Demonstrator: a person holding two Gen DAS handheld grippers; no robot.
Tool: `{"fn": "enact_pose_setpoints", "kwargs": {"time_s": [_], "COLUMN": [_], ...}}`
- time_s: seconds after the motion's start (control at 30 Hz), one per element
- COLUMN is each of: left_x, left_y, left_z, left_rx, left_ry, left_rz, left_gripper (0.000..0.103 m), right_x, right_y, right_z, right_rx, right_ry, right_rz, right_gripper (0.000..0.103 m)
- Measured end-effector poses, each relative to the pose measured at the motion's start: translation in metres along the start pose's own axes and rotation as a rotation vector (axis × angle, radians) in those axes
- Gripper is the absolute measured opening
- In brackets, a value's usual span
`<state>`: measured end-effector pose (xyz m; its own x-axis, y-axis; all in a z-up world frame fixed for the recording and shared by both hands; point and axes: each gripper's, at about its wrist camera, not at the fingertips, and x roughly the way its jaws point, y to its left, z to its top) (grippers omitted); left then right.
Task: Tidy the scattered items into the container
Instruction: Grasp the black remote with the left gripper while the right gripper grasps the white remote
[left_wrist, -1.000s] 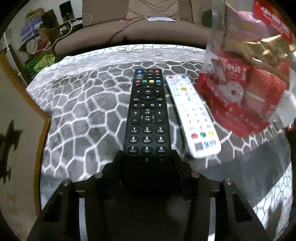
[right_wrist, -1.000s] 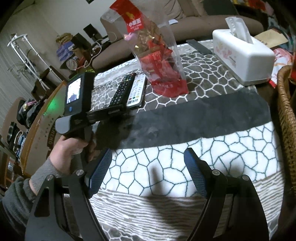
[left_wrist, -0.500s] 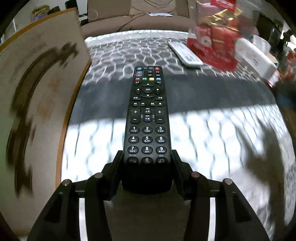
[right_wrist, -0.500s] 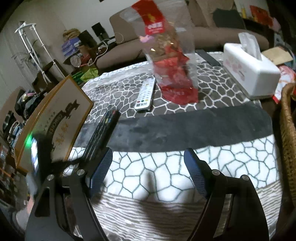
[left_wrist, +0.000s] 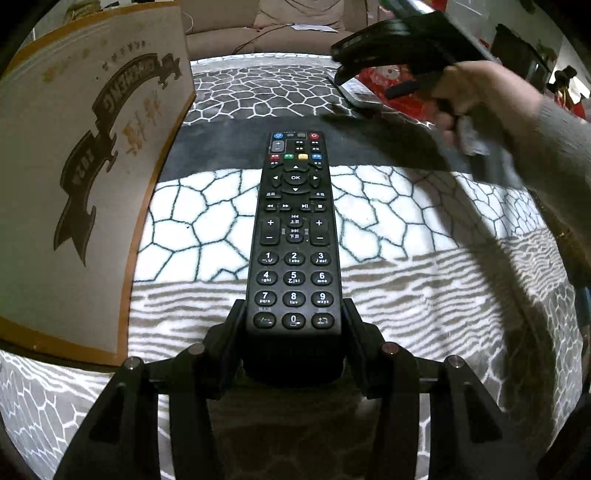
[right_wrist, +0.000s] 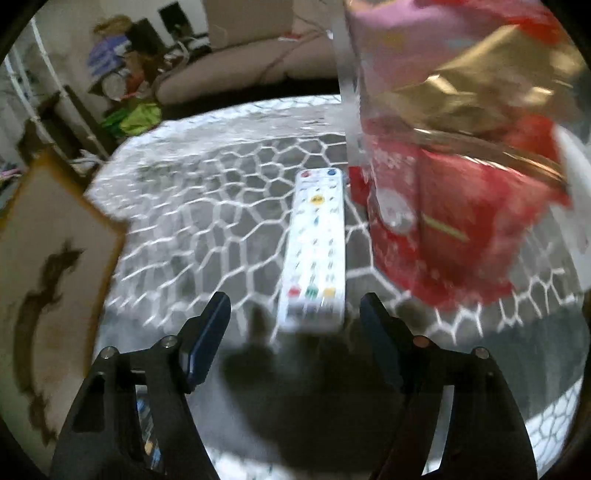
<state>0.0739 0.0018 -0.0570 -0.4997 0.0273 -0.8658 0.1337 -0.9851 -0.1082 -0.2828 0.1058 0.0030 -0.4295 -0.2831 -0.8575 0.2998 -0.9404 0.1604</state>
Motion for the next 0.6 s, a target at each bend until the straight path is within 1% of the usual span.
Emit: {"fn": "enact_pose_setpoints", "kwargs": {"time_s": [0.1,0.13,0.2,0.23,0.27,0.37,0.47,0.53,0.6], "left_x": [0.0,0.0,0.001,0.001,0.001,0.001,0.002,0.002,0.002], "left_y": [0.002,0.002,0.002,0.002,0.002,0.004,0.005,0.004,0.003], "left_z": [0.0,0.0,0.001,0.001,0.001,0.002,0.002,0.001,0.001], "left_rx": [-0.006,-0.009,-0.012,-0.012,-0.012,-0.021,-0.023,-0.018,-0.014], "left_ry": [0.005,0.006,0.007,0.007,0.007,0.01,0.009,0.004,0.003], "left_rz": [-0.008,-0.008,-0.005,-0.004,-0.004,-0.014,-0.013,-0.007,-0.004], "left_gripper": [0.049,0.049,0.049,0.049,0.049,0.049,0.049,0.049,0.049], "right_x": [0.022,0.029,0.035,0.035,0.034,0.028,0.015,0.001,-0.016], "right_y": [0.001,0.0,0.003,0.004,0.005,0.004,0.001,-0.004,-0.005], "right_z": [0.007,0.007,0.008,0.009,0.01,0.006,-0.01,-0.032,-0.06], "right_rx": [0.011,0.015,0.001,-0.008,-0.01,-0.019,-0.022,-0.011,-0.04], "right_ry": [0.033,0.045,0.042,0.036,0.036,0.055,0.089,0.117,0.138], "right_rz": [-0.038,-0.046,-0.094,-0.12,-0.128,-0.113,-0.079,-0.023,0.0], "right_gripper": [0.07,0.067,0.054,0.044,0.04,0.04,0.04,0.04,0.04]}}
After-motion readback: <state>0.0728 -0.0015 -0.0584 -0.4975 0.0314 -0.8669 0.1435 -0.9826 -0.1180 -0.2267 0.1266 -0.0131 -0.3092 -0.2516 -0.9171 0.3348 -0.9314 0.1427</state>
